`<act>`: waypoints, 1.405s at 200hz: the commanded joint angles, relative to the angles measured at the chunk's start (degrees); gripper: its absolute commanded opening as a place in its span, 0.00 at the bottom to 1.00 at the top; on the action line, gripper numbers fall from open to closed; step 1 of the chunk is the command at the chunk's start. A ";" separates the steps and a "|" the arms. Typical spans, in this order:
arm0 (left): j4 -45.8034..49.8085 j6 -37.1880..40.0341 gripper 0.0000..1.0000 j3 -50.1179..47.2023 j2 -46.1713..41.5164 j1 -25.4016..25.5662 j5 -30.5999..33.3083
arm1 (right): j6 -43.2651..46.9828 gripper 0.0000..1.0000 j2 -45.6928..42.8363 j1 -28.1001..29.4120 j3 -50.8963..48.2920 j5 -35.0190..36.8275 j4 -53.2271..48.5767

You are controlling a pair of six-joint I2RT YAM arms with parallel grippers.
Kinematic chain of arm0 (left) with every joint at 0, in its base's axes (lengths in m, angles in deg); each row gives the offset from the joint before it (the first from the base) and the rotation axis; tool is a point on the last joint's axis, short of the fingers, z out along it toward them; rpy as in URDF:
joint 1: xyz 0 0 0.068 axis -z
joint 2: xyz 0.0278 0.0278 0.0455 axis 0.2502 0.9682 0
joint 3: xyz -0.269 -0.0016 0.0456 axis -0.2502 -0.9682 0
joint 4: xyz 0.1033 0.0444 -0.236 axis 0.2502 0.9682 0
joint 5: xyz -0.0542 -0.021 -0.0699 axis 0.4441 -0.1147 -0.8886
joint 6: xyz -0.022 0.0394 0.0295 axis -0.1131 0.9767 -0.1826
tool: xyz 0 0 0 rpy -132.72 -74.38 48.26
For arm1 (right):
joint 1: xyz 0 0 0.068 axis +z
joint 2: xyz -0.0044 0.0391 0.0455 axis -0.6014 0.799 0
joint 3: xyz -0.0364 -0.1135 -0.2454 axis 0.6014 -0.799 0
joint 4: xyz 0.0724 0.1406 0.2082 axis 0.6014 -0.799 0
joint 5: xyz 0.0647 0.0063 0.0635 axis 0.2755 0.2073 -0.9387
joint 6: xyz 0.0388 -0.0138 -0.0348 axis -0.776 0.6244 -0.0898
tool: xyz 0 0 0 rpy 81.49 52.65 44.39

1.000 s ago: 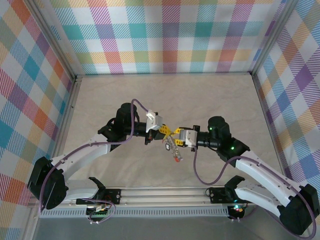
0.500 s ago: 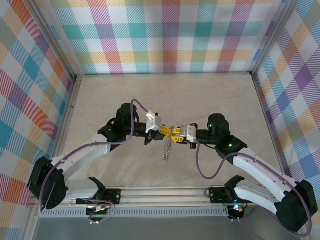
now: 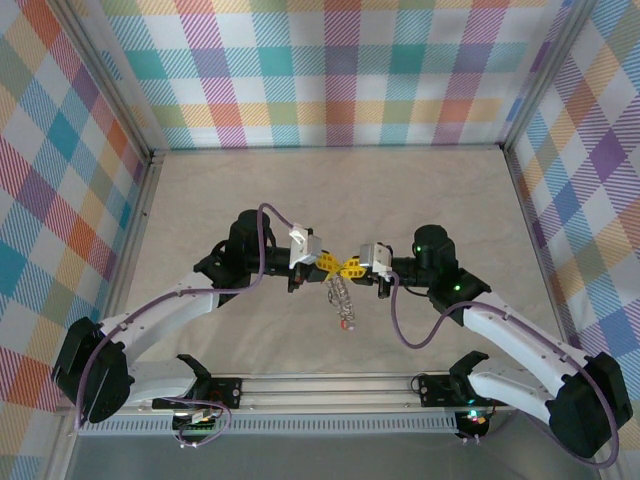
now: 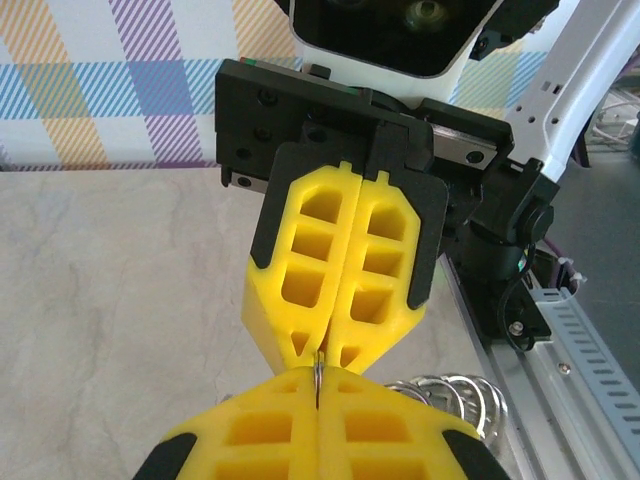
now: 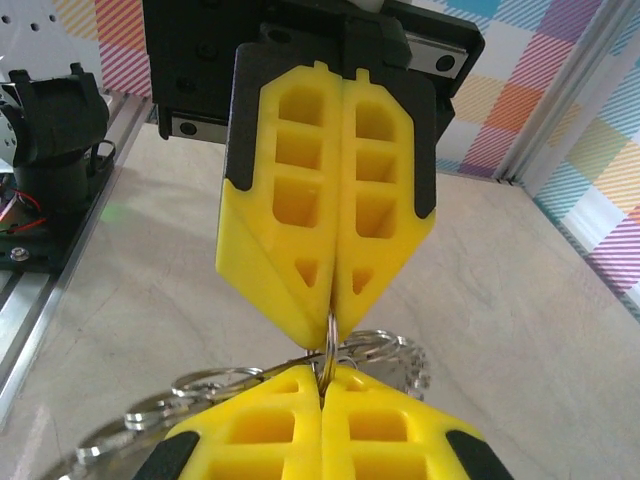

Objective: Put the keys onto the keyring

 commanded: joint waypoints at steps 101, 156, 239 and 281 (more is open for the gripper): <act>14.55 7.74 0.21 6.18 2.10 2.84 9.34 | 18.26 0.00 3.32 2.70 17.97 13.89 -33.01; 13.97 8.17 0.31 7.01 1.63 2.91 6.62 | 22.77 0.00 4.50 4.46 19.12 17.94 -37.55; 19.66 13.14 0.30 10.80 6.72 6.10 5.93 | 20.80 0.00 6.15 6.35 20.35 21.03 -36.09; 21.69 15.08 0.29 11.02 6.65 6.10 9.09 | 19.80 0.00 4.81 6.38 19.65 20.13 -35.03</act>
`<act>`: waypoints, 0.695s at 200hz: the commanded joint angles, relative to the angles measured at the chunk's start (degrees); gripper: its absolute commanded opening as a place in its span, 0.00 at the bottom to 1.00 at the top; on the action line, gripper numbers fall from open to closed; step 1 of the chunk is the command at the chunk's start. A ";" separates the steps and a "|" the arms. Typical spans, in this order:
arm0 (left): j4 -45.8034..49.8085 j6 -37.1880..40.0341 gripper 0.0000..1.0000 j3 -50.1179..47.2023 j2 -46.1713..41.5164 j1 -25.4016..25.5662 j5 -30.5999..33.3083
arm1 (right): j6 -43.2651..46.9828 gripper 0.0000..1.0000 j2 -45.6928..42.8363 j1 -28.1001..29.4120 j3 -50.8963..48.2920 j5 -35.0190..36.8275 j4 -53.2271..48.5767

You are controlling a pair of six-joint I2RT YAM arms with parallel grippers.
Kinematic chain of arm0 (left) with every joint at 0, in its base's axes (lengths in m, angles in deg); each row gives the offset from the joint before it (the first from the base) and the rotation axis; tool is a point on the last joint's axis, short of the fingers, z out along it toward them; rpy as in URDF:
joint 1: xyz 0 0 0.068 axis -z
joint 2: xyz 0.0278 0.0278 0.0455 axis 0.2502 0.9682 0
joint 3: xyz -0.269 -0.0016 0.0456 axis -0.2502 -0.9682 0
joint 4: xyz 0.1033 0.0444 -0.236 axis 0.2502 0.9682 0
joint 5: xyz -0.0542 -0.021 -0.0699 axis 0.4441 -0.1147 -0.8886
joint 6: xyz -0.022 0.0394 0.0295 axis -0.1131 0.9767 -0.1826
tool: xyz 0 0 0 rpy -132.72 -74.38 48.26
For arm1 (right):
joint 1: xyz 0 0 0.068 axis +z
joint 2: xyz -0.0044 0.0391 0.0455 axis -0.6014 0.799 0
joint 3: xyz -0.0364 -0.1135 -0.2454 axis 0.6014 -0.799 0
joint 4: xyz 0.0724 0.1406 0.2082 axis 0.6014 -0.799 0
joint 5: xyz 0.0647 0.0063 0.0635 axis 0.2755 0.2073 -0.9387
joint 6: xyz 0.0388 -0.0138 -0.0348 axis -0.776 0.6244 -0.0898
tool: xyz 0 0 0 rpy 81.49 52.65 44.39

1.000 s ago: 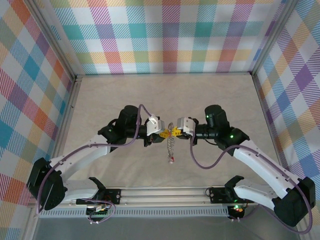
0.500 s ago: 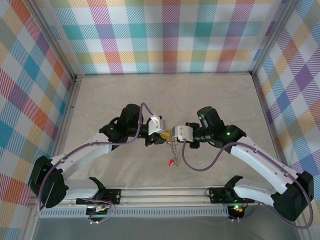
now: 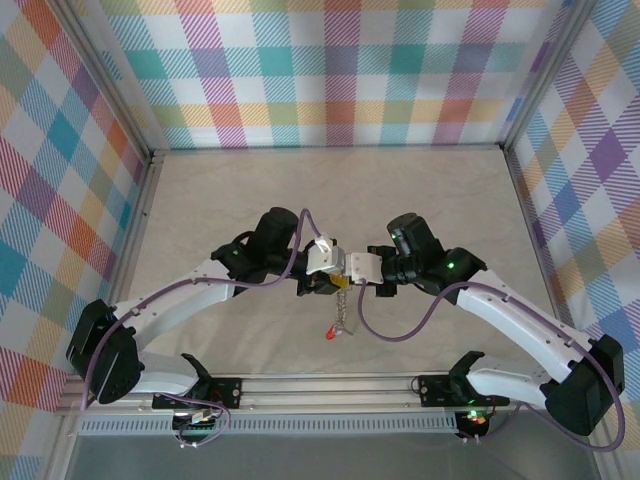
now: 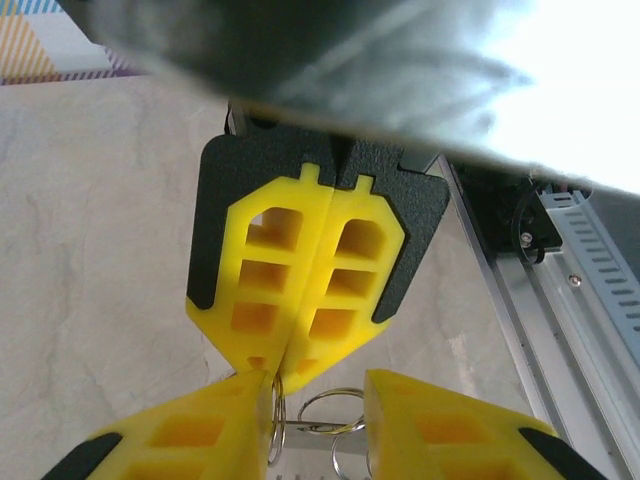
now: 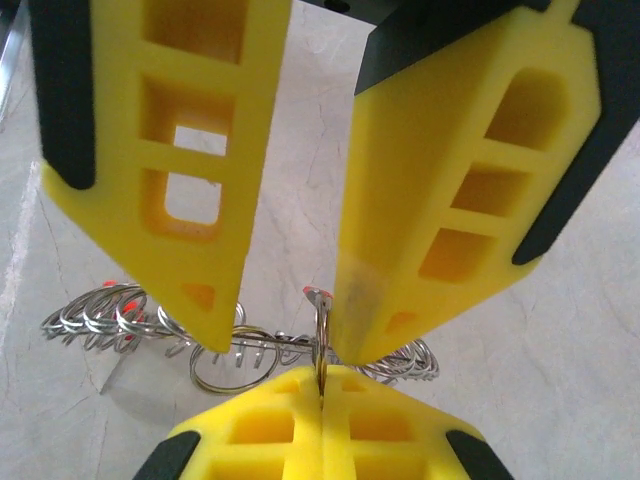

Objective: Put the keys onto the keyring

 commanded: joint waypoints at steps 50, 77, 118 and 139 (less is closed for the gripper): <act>2.92 3.64 0.28 1.08 -0.01 0.78 4.58 | -1.36 0.00 -1.89 0.32 1.76 -3.37 4.07; 3.22 4.40 0.18 1.08 -0.24 0.81 4.15 | -1.95 0.00 -1.66 0.32 1.87 -4.06 5.09; 3.78 5.21 0.18 1.26 0.27 1.05 5.13 | -3.69 0.00 -2.31 0.30 1.16 -5.13 7.56; 4.40 5.83 0.23 1.26 0.24 1.08 4.87 | -3.96 0.00 -2.62 0.31 0.64 -5.26 8.45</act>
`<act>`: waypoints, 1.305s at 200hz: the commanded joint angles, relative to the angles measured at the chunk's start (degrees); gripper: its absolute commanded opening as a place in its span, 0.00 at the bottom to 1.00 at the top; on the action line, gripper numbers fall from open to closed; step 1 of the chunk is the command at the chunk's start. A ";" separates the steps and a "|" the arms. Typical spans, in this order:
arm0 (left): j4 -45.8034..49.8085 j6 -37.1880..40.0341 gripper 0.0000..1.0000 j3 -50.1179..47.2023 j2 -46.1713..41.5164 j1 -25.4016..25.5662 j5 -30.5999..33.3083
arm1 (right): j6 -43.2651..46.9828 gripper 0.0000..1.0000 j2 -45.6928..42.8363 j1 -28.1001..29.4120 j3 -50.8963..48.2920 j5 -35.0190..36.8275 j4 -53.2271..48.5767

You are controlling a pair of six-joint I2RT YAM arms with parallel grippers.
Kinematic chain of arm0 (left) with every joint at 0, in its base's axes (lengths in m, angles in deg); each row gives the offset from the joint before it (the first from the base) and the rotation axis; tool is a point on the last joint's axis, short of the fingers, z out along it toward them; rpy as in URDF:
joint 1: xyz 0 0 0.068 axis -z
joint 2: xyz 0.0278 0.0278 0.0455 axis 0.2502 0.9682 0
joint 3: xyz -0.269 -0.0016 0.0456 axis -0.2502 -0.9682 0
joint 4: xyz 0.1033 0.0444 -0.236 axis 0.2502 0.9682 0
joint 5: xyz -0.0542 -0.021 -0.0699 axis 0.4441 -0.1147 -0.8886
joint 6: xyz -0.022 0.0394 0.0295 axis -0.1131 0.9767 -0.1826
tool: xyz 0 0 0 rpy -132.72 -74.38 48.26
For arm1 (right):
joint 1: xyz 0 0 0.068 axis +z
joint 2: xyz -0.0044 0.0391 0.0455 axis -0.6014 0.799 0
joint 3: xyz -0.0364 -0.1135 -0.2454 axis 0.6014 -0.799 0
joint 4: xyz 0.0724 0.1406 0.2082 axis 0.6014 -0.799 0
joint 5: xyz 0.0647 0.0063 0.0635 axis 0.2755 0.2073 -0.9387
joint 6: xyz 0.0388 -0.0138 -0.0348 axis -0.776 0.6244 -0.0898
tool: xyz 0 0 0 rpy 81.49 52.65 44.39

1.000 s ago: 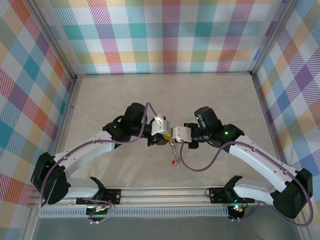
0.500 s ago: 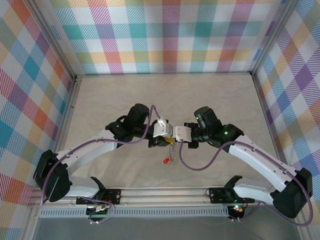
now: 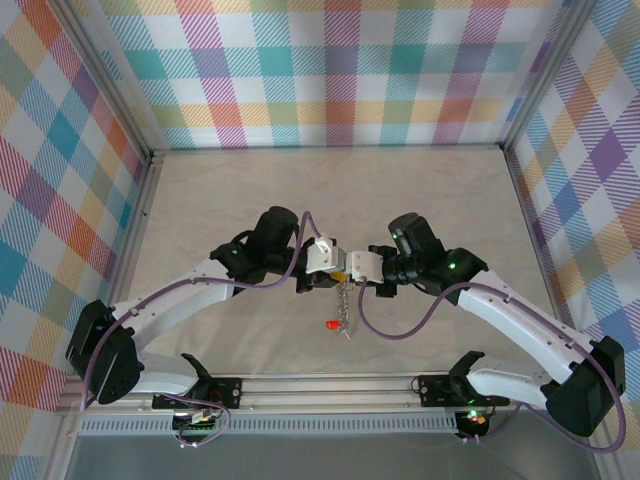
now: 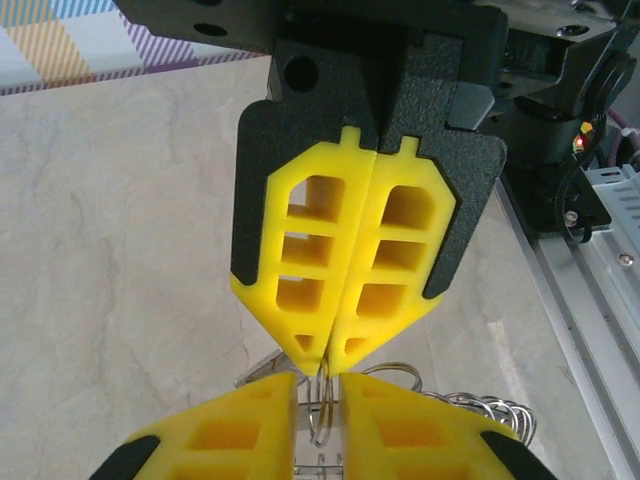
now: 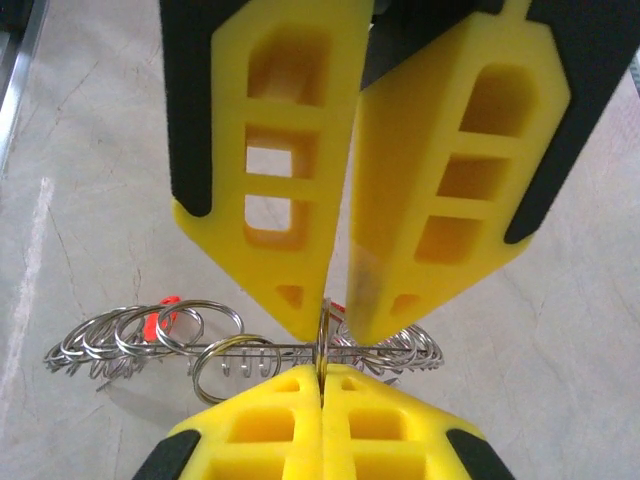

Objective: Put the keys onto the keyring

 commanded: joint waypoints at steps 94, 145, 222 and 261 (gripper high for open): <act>1.30 2.34 0.19 -0.81 0.38 0.61 -0.84 | -1.13 0.00 -2.74 0.27 0.30 -4.43 9.87; 1.00 2.76 0.22 -1.69 0.33 0.27 0.04 | -1.12 0.00 -3.24 -0.04 -0.14 -4.39 9.76; 0.83 3.10 0.20 -2.04 0.38 0.23 1.43 | -1.84 0.00 -3.66 -0.13 -0.76 -5.10 10.75; -1.83 1.43 0.12 -2.70 -1.33 0.23 0.58 | -2.07 0.00 -3.63 -0.11 -1.02 -5.30 10.71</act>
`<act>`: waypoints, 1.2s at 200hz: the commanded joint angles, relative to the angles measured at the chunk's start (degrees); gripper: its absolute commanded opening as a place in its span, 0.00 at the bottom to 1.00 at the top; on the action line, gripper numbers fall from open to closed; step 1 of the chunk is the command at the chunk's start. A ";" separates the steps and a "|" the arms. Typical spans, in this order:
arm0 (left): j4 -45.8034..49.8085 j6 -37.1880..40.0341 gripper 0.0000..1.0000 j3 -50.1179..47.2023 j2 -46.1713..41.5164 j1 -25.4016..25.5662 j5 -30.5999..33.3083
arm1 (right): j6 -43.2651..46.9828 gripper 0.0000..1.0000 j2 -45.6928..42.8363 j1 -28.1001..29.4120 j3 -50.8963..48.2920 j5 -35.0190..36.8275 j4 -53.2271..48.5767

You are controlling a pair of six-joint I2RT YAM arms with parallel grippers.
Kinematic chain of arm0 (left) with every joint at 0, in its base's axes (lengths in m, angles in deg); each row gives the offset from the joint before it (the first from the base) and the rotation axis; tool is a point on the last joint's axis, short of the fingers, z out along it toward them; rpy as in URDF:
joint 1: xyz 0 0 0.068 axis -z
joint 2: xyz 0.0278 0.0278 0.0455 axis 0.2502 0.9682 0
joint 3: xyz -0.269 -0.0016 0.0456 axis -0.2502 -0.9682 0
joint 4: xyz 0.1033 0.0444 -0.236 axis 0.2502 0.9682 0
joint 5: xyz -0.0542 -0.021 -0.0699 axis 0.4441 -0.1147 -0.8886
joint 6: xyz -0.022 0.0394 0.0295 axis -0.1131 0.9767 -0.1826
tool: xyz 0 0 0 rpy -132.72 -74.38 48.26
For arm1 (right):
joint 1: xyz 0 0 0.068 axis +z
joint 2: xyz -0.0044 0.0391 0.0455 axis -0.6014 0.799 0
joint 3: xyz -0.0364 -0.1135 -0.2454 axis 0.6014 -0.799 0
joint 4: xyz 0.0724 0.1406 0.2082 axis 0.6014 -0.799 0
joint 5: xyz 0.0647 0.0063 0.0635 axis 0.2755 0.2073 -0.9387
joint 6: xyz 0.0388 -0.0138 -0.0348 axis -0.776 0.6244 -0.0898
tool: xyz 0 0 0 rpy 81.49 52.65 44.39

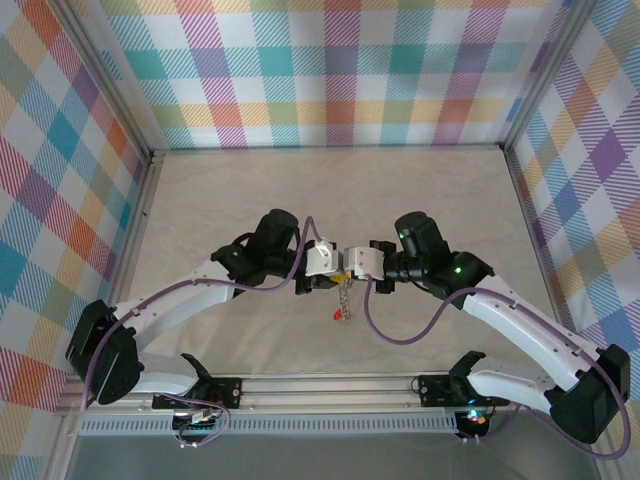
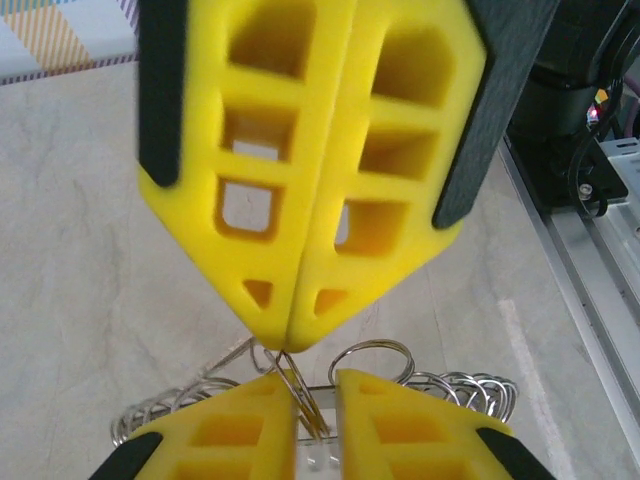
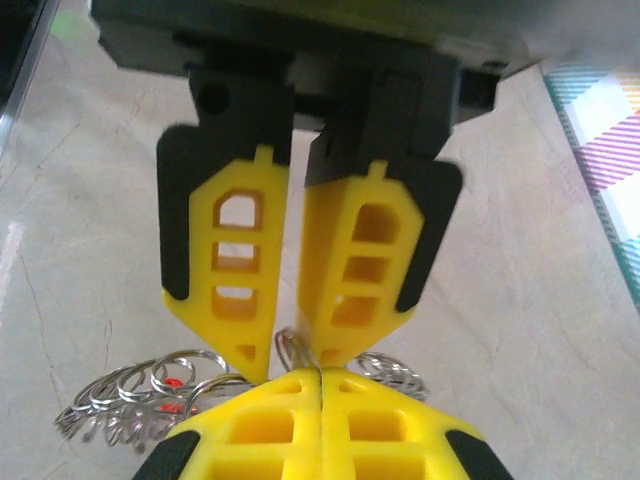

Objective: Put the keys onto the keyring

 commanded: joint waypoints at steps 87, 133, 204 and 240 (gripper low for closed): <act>-2.42 -1.65 0.00 -2.25 -3.47 -0.31 -1.79 | -0.46 0.09 -4.81 -2.58 -2.73 -2.88 3.67; -3.22 -1.79 0.00 -2.28 -4.11 -0.52 -5.46 | 3.95 0.23 -7.00 -5.11 -4.65 -8.68 1.04; -6.05 -4.45 0.00 -3.18 -5.42 -1.77 -9.67 | 9.57 0.29 -3.75 -5.12 -5.90 -18.69 0.41; -8.57 -6.17 0.00 -4.33 -6.32 -2.67 -10.16 | 10.48 0.08 -2.85 -5.11 -5.82 -17.70 -0.56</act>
